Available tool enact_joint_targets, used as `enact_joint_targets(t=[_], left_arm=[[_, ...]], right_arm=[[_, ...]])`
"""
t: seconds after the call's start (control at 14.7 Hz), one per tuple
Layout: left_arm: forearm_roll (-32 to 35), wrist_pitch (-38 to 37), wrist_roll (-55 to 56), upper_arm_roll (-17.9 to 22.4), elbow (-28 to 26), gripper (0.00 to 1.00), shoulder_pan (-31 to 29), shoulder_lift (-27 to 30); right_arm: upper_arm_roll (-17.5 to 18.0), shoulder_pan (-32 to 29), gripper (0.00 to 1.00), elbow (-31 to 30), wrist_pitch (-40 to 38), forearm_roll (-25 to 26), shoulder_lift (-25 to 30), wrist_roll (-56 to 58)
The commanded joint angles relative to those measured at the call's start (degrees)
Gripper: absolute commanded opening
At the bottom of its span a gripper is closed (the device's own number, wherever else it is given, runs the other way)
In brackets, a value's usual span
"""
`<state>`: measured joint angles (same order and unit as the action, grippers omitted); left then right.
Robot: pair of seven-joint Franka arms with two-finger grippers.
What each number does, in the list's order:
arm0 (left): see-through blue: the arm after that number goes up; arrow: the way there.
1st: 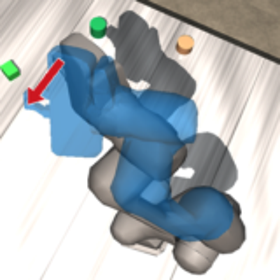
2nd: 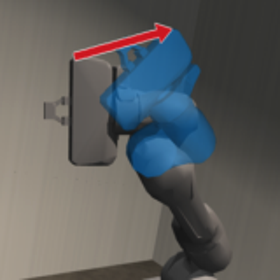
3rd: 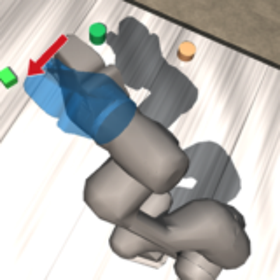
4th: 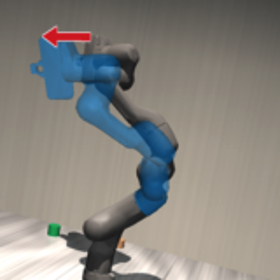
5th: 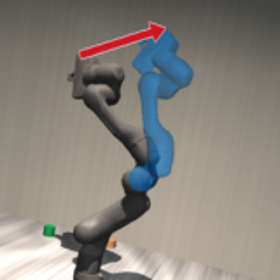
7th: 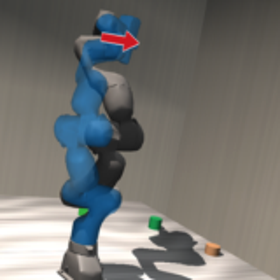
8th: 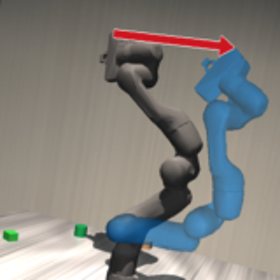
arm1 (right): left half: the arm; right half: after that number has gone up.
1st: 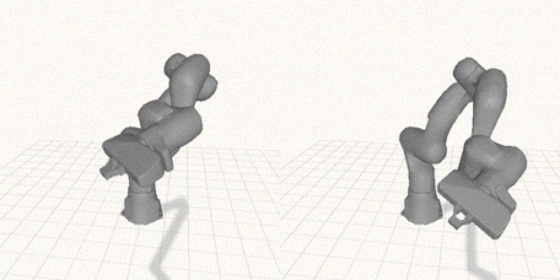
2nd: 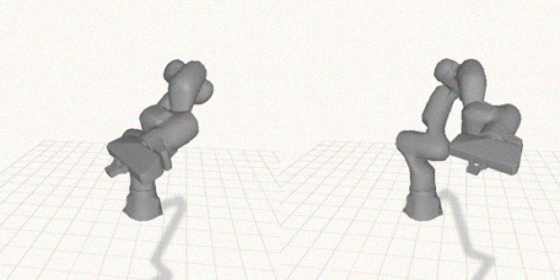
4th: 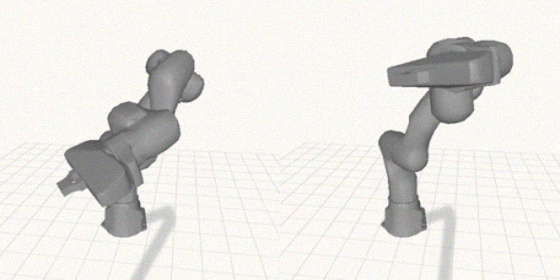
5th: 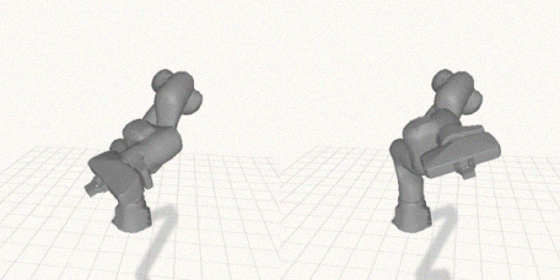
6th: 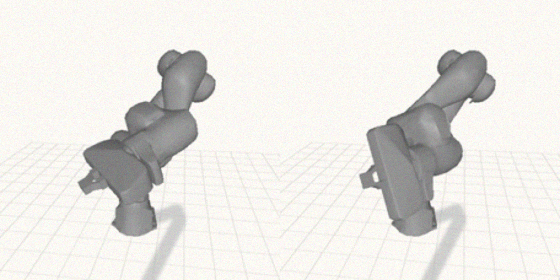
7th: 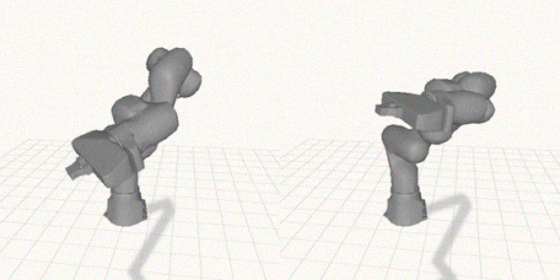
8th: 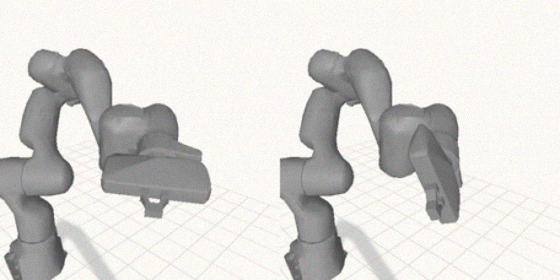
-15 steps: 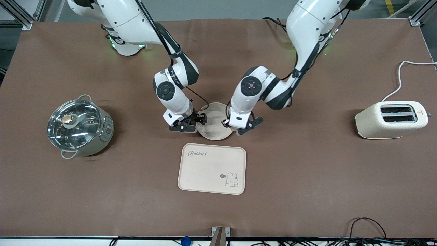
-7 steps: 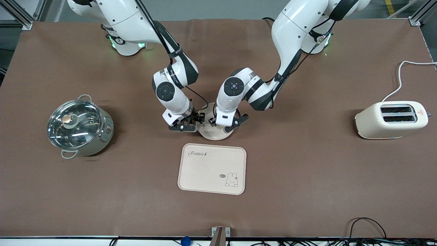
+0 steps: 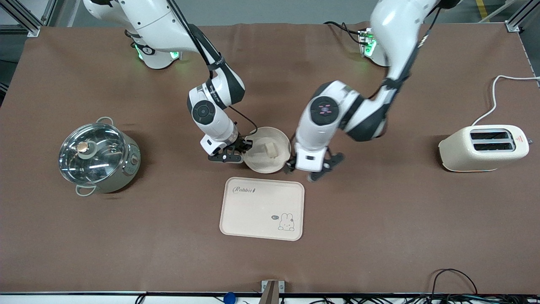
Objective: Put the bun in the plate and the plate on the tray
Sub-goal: 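Slide the plate onto the tray with the right gripper while the left gripper withdraws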
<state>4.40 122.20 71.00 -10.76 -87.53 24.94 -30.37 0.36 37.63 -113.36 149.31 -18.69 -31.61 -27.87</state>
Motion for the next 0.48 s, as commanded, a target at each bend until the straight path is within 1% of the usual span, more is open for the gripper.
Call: enact_joint_targets(t=[0.0, 0.14, 0.2, 0.34, 0.41], left_arm=[[0.87, -8.09, -10.4, -0.22, 0.52, 1.0, -5.32, 5.83], [0.87, -12.23, -18.22, -0.22, 0.52, 1.0, -9.45, 9.53], [0.87, -13.98, -22.0, -0.22, 0.52, 1.0, -11.12, 11.28], [0.87, -17.06, -30.17, -0.22, 0.52, 1.0, -14.81, 14.54], [0.87, -18.99, -33.26, -0.22, 0.52, 1.0, -16.22, 16.12]], right_arm=[[-0.01, -0.01, 0.0, -0.72, -0.68, -1.0, 1.37, 0.62], [-0.01, -0.19, 0.0, -0.55, -0.86, -1.0, 2.34, 0.8], [-0.1, -0.28, 0.0, 0.15, -2.78, -1.0, 3.21, 0.62], [-0.27, -1.42, 0.0, 4.79, -14.25, -1.08, 5.49, -0.42], [-0.62, -1.68, 0.0, 7.17, -18.75, -1.0, 6.2, -0.61]])
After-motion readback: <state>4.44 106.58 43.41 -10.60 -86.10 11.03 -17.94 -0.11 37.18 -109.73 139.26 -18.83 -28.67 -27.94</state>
